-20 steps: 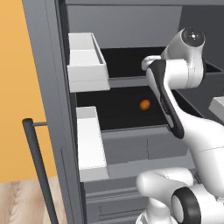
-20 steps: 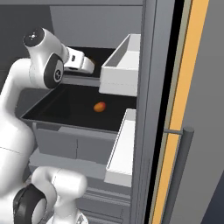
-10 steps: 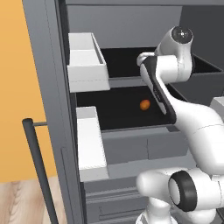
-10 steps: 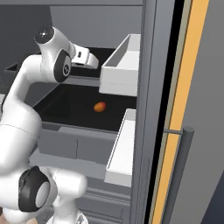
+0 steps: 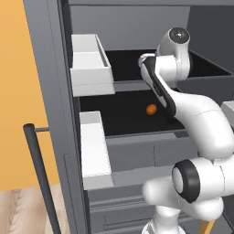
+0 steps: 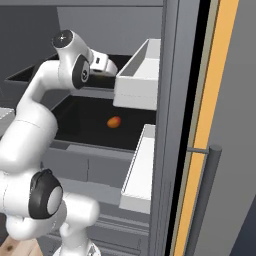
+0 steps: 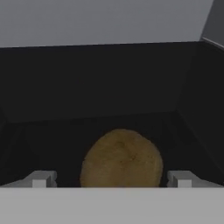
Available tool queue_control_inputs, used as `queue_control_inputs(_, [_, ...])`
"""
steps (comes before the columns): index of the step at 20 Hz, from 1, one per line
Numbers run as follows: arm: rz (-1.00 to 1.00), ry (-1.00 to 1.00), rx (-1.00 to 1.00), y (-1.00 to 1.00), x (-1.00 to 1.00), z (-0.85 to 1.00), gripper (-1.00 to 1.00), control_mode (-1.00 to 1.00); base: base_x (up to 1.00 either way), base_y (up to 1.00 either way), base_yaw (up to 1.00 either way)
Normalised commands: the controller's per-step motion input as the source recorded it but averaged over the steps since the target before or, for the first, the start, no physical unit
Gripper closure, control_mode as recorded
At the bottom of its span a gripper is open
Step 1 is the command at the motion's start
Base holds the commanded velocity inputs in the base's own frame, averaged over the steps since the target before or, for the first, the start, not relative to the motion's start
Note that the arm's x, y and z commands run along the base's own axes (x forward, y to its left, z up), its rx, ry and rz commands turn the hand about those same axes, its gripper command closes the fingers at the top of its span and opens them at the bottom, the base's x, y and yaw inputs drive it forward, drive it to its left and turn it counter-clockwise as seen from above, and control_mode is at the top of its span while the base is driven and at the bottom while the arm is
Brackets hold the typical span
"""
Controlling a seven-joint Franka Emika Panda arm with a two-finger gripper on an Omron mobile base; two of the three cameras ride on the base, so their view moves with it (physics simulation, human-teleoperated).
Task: Retrieve the kiwi and mango from the fridge and place them into the bowl on the dining table.
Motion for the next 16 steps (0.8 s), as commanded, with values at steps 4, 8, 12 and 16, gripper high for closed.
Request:
queue_control_inputs(4, [0.00, 0.04, 0.00, -0.08, 0.47, -0.11, -1.00, -1.00, 0.00, 0.00, 0.00])
queue_control_inputs(8, [0.00, 0.03, 0.00, -0.13, 0.41, -0.06, -1.00, -1.00, 0.00, 0.00, 0.00])
queue_control_inputs(12, [0.00, 0.06, 0.00, -0.07, 0.09, -0.21, -1.00, -1.00, 0.00, 0.00, 0.00])
queue_control_inputs(16, [0.00, 0.04, 0.00, 0.00, -0.09, -0.67, -1.00, -1.00, 0.00, 0.00, 0.00])
